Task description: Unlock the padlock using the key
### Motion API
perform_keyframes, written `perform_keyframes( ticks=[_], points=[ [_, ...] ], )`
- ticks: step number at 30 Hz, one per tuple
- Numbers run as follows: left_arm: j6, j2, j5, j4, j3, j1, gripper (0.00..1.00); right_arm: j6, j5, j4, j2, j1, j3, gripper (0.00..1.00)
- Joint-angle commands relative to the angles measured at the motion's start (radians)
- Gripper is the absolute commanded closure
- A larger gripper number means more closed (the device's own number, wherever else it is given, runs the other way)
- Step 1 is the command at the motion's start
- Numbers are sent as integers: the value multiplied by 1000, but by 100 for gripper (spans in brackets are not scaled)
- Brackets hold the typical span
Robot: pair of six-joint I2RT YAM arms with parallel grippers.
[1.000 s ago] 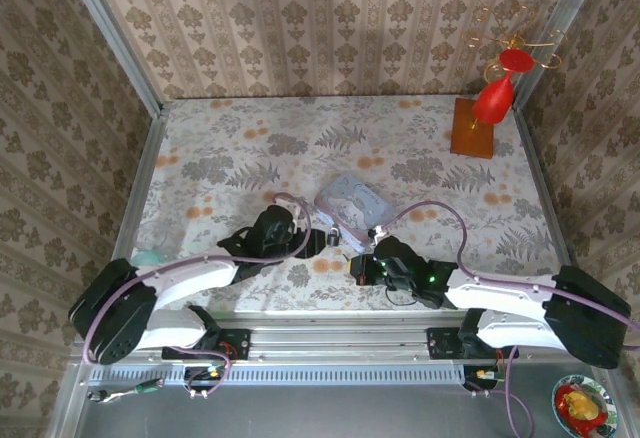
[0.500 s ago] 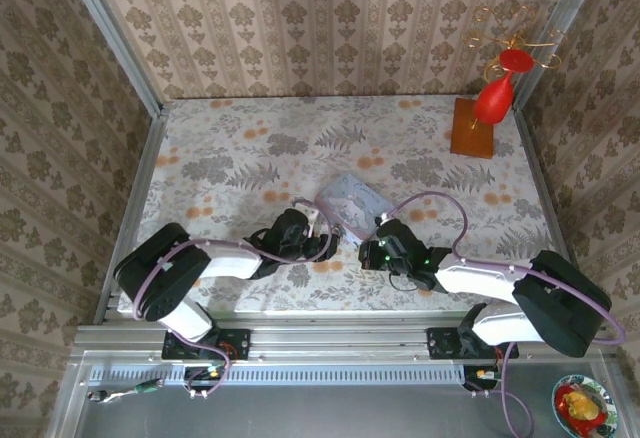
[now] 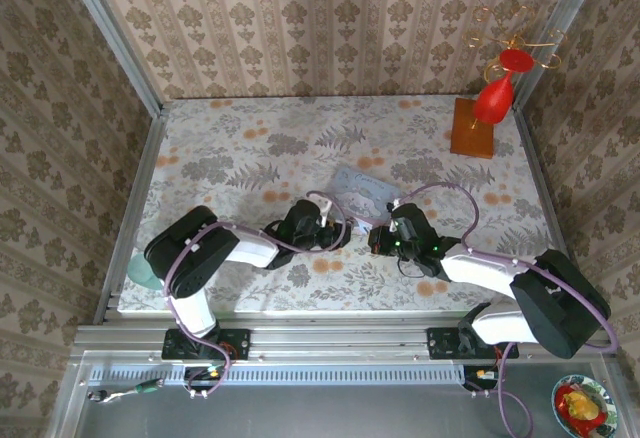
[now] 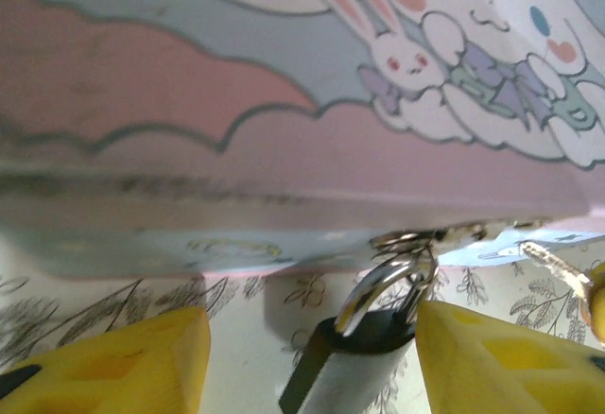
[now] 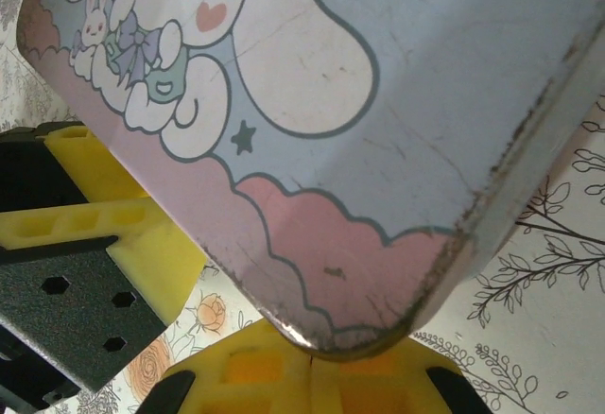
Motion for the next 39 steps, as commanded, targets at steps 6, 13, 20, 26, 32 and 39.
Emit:
perform_keyframes(
  ticks=[6, 13, 20, 26, 32, 39],
  points=[
    [-30, 83, 86, 45, 64, -12, 59, -33, -40, 18, 10, -36, 15, 100],
    [-104, 104, 125, 104, 81, -14, 86, -53, -92, 37, 49, -85, 37, 100],
    [-292, 15, 190, 32, 94, -16, 100, -73, -126, 51, 72, -137, 49, 100],
    [-527, -4, 279, 39, 101, -24, 100, -136, -130, 55, 124, -152, 78, 100],
    [-700, 20, 296, 145, 92, -18, 100, -44, -201, 115, 73, -152, 30, 100],
    [-835, 28, 256, 290, 45, -3, 100, 132, -252, 191, -98, -155, -128, 100]
  ],
)
